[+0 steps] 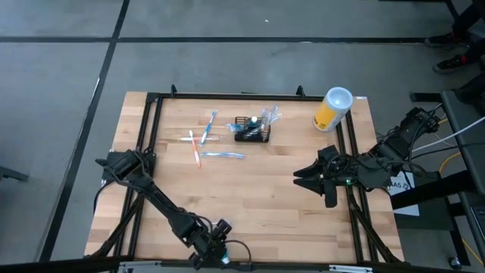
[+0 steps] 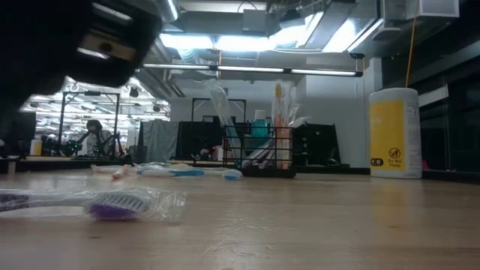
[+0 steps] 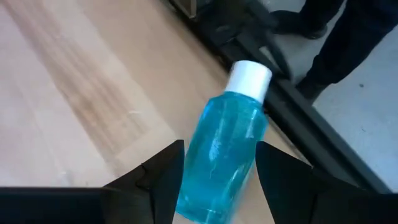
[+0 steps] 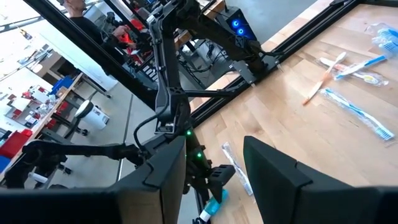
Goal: Pick & Place toothbrushing station
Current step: Put the blue mouthwash into the black mesh organizer
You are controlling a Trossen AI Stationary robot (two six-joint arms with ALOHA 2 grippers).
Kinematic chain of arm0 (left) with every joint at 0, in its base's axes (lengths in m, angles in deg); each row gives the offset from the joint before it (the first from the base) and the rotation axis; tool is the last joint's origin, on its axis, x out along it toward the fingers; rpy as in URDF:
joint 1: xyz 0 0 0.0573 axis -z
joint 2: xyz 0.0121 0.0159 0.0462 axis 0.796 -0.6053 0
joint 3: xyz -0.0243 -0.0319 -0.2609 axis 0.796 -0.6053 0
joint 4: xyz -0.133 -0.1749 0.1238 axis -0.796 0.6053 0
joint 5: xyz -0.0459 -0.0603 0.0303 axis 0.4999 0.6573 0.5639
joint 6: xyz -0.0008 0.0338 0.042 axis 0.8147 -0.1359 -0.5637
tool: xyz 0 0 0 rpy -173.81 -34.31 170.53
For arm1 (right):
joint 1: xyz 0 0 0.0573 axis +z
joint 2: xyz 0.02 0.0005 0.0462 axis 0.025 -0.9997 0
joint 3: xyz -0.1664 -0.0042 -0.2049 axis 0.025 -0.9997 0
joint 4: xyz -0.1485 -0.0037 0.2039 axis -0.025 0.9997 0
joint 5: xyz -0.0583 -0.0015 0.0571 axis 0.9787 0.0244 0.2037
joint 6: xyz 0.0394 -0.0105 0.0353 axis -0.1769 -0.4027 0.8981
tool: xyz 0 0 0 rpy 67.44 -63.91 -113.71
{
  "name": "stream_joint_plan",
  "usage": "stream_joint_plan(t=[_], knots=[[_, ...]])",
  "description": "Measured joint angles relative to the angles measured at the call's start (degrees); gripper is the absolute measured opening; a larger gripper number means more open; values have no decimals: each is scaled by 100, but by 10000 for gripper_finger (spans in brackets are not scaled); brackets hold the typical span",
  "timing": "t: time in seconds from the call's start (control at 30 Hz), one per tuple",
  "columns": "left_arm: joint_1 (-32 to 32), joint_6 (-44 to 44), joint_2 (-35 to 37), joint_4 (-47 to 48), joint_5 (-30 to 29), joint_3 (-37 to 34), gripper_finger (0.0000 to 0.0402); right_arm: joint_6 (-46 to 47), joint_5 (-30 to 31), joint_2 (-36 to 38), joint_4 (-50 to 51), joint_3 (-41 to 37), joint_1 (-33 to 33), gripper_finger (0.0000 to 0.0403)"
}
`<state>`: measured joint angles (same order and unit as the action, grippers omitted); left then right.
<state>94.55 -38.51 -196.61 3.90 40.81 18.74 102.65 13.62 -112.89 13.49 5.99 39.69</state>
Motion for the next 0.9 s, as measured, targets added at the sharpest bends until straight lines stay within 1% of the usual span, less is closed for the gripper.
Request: stream_joint_plan(t=[0.13, 0.23, 0.33, 0.4, 0.47, 0.6, 0.63, 0.73, 0.9], knots=[[-89, 56, -17, -183, 6, -155, 194, 8, 0, 0, 0, 0, 0, 164], [-140, 175, -87, -200, 181, -240, 194, 92, -1, 0, 2, 0, 0, 164], [-147, 336, -163, -168, 186, -249, 194, 109, 0, 0, 2, 0, 5, 164], [-140, 714, -231, -72, 23, -247, 193, 109, 0, 0, -2, -2, 24, 164], [-159, 1294, -272, -34, -104, -234, 187, 115, 0, 0, -32, -2, 26, 164], [-228, 2286, -252, -45, -105, -232, 155, 212, 1, -2, -44, -2, 26, 164], [-232, 2453, -238, -30, -176, -236, 144, 220, 2, -4, -43, -2, 26, 164], [-270, 2813, -191, 0, -637, -256, 118, 219, 38, -8, -45, -2, 26, 164], [-311, 3315, -95, 231, -1382, -275, 115, 213, 154, -45, -196, -2, 24, 164]])
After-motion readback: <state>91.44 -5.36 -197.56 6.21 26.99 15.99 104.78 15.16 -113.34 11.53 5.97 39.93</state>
